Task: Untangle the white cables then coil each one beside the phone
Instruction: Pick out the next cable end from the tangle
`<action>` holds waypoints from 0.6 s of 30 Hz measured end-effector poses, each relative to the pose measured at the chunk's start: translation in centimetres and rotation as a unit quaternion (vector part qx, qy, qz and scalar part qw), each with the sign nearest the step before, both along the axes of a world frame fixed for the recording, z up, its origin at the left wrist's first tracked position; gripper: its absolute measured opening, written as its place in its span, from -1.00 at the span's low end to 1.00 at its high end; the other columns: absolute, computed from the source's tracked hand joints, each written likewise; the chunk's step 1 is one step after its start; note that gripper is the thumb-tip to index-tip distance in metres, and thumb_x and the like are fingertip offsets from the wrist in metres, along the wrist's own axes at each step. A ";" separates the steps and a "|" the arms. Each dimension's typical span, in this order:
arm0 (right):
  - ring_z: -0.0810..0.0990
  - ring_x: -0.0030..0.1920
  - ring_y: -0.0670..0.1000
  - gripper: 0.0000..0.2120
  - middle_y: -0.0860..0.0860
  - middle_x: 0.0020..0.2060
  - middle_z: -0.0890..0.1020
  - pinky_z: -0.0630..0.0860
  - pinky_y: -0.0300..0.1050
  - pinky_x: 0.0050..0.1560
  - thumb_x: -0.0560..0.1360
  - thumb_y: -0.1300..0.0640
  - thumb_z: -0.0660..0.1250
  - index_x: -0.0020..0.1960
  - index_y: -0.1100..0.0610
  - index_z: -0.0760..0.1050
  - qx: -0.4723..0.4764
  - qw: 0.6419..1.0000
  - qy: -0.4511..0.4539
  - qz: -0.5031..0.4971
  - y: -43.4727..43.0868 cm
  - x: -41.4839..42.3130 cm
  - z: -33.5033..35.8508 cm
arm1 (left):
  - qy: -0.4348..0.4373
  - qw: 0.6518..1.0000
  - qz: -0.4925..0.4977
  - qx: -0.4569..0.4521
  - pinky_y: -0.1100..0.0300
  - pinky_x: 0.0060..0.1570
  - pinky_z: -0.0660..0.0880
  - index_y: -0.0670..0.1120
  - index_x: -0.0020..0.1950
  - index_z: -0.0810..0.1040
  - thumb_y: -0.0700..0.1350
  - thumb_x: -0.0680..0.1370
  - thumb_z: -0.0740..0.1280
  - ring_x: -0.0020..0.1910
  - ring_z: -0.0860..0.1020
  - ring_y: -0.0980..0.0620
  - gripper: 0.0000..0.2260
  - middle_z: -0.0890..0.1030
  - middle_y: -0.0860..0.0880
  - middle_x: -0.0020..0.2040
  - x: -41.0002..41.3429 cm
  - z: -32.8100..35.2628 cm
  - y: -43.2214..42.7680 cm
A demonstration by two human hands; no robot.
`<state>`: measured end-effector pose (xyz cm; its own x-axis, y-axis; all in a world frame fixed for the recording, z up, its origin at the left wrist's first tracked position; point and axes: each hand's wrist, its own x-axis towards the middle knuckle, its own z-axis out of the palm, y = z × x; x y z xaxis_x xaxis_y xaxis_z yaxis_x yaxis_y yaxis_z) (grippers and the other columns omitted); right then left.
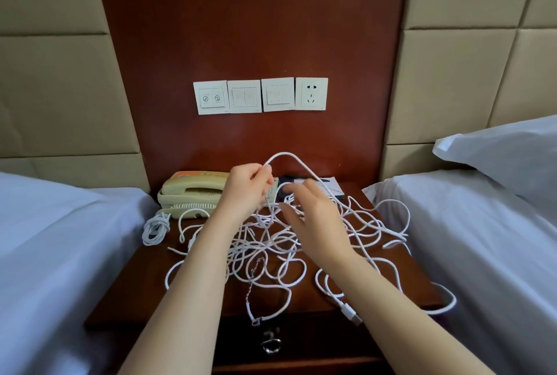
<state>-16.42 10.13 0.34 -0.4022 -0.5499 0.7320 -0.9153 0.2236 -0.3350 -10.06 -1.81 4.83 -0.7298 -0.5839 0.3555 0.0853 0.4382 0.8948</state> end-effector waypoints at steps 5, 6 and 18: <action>0.35 -0.37 -0.09 -0.91 -0.04 -0.32 0.45 0.23 -0.16 -0.32 0.52 0.22 0.27 -0.07 0.18 0.55 0.049 0.995 -0.082 0.027 -3.3 -0.9 -0.3 | 0.058 0.995 -0.058 0.058 0.23 -0.48 0.27 -0.18 -0.21 0.51 -0.22 0.61 0.17 -0.49 0.32 0.08 -0.77 0.45 -0.06 -0.37 -0.1 -0.9 0.0; 0.35 -0.37 -0.05 -0.88 -0.02 -0.35 0.46 0.22 -0.13 -0.31 0.53 0.25 0.25 -0.16 0.17 0.51 0.059 0.993 -0.092 0.031 -3.9 -1.4 0.0 | 0.069 0.995 -0.045 0.058 0.25 -0.47 0.31 -0.15 -0.13 0.54 -0.22 0.62 0.17 -0.46 0.36 0.08 -0.80 0.48 -0.06 -0.33 -0.3 -1.3 -0.3; 0.43 -0.55 -0.14 -0.67 0.00 -0.48 0.50 0.37 -0.31 -0.46 0.60 0.29 0.09 -0.30 0.15 0.43 0.015 0.932 -0.329 0.151 -7.6 -5.3 3.6 | -0.054 0.997 0.035 -0.053 0.50 -0.40 0.32 -0.08 -0.06 0.59 -0.02 0.59 0.26 -0.34 0.45 0.25 -0.82 0.50 0.16 -0.34 -3.0 -6.4 -2.3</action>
<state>-21.76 2.57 3.98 -0.5824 -0.7268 0.3641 -0.5359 0.0065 -0.8443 -13.11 -4.11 -1.53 -0.7256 -0.5984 0.3396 -0.0427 0.5317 0.8459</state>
